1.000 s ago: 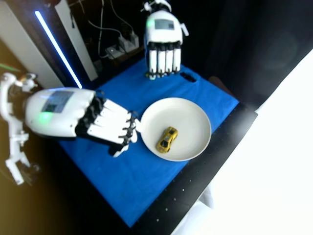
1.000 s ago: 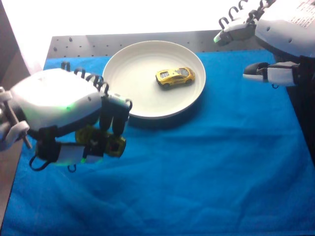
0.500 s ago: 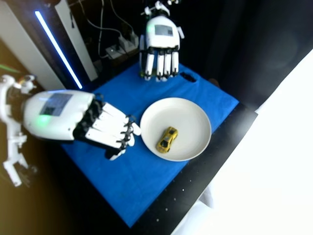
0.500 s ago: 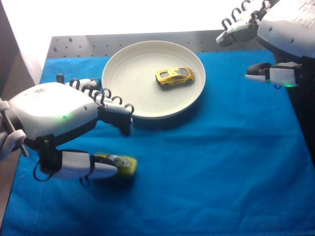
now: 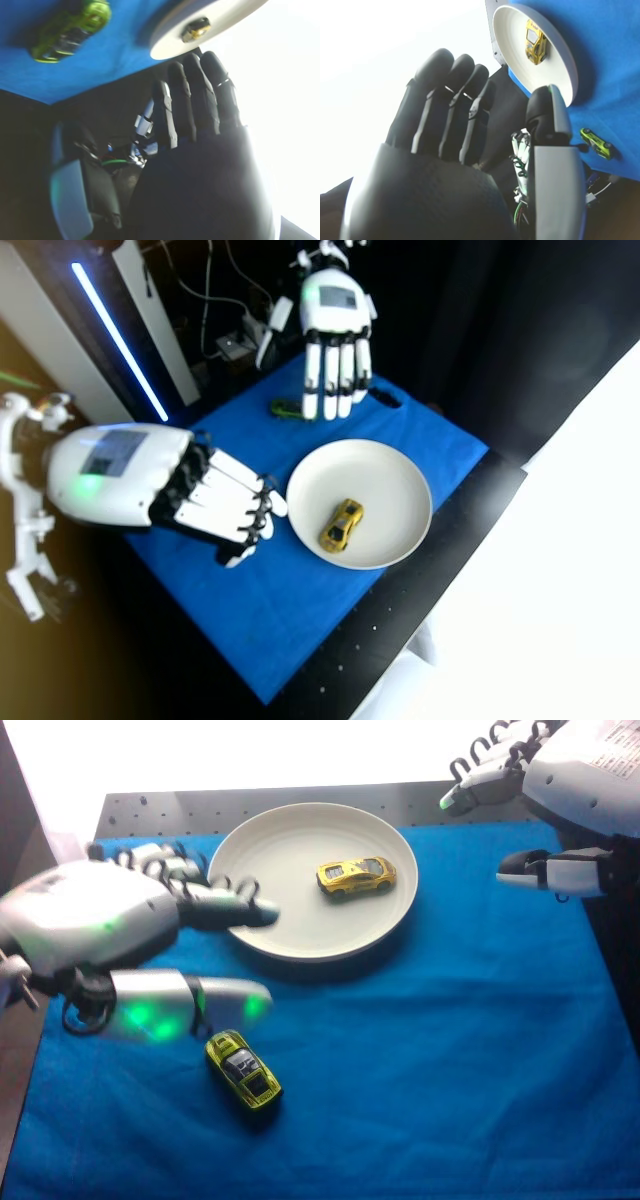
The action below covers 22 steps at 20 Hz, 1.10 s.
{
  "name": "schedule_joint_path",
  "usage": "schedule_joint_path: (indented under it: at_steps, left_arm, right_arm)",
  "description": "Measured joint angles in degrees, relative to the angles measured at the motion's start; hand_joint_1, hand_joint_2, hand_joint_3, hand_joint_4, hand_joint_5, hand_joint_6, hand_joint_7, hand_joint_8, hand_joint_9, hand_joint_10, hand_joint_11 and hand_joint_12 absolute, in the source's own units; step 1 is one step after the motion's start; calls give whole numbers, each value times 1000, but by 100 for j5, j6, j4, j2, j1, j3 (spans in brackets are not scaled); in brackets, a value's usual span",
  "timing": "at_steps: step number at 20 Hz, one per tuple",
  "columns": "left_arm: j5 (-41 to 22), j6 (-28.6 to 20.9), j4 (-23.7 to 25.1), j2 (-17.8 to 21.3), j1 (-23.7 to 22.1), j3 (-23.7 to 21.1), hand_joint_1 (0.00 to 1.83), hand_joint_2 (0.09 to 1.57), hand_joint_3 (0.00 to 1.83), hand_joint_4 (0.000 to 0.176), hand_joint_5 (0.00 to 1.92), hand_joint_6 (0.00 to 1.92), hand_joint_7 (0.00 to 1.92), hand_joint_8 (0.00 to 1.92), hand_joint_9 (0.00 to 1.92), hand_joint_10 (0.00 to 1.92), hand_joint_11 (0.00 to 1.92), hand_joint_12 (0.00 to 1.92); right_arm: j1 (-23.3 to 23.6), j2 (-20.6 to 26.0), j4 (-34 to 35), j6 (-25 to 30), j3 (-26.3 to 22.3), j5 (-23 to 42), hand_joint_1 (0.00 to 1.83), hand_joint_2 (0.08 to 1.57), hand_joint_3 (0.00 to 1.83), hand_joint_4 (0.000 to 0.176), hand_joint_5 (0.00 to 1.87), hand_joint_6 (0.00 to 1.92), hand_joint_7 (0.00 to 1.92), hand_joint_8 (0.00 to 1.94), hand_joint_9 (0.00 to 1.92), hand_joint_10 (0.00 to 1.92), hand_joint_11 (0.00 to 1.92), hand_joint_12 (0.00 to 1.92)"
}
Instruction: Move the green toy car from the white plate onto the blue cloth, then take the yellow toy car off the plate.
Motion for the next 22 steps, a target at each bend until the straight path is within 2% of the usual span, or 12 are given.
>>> schedule_joint_path:
  at_steps: [2,3,5,7,10,11,13,15,17,18,20,22]
  left_arm:
    - [-295,249,-326,0,35,11,365,1221,1,62,505,16,552,18,283,715,22,1483]
    - [-507,511,-540,0,35,9,485,1201,1,65,580,24,593,23,322,655,14,1474]
    - [-706,597,-715,-7,37,4,470,1205,5,70,581,19,602,24,317,643,2,1475]
    - [-1078,713,-953,-68,114,4,526,1221,3,50,600,23,609,24,316,638,0,1425]
    - [-1368,859,-1191,-151,190,-2,617,1190,1,59,664,23,652,30,338,812,57,1580]
    - [-1423,914,-1220,-151,190,-2,634,1192,0,41,665,17,672,38,329,869,55,1574]
    - [-1611,1032,-1333,-184,190,-2,655,1187,0,54,668,8,682,75,254,1105,8,1690]
    - [-1646,1047,-1346,-186,190,-2,568,1197,0,87,723,37,688,80,330,726,0,1467]
    - [-1700,1047,-1370,-225,208,-2,635,1186,1,52,767,103,740,112,448,743,115,1474]
    - [-1731,1045,-1366,-247,240,-9,660,1177,0,51,762,155,616,581,412,959,130,1572]
    - [-1709,1047,-1390,-258,256,-9,685,1180,0,29,730,268,440,1067,344,1341,158,1750]
    - [-1735,1045,-1427,-258,254,-7,709,1172,0,4,708,324,479,807,375,1049,125,1636]
  right_arm:
    - [0,0,9,-2,0,-7,1057,1042,0,0,686,233,688,467,536,959,324,1584]
    - [0,0,7,0,0,-4,1040,1059,5,0,648,173,665,332,435,865,105,1650]
    - [0,-2,0,-2,20,-4,1020,1064,2,0,650,151,663,275,414,844,60,1667]
    - [9,-57,7,-7,109,-2,840,1050,0,0,665,142,697,248,434,913,91,1773]
    - [129,-199,7,-4,225,-11,801,1038,0,0,679,107,694,237,444,1041,209,1789]
    - [133,-258,13,-4,258,44,849,1027,0,0,687,91,690,237,430,1070,240,1781]
    - [133,-435,87,-2,387,26,838,992,0,0,713,52,707,176,454,921,259,1663]
    - [243,-555,120,-2,481,-125,835,996,0,0,773,57,731,125,493,880,308,1655]
    - [509,-745,131,-4,667,-243,811,992,0,0,744,36,739,89,529,846,301,1630]
    - [601,-841,136,-4,769,-271,833,983,0,0,746,30,749,74,536,818,295,1608]
    - [682,-955,136,-4,881,-402,849,992,1,0,726,13,742,51,476,880,222,1663]
    - [778,-1132,125,-2,1043,-706,843,984,0,0,737,11,749,31,483,735,152,1628]
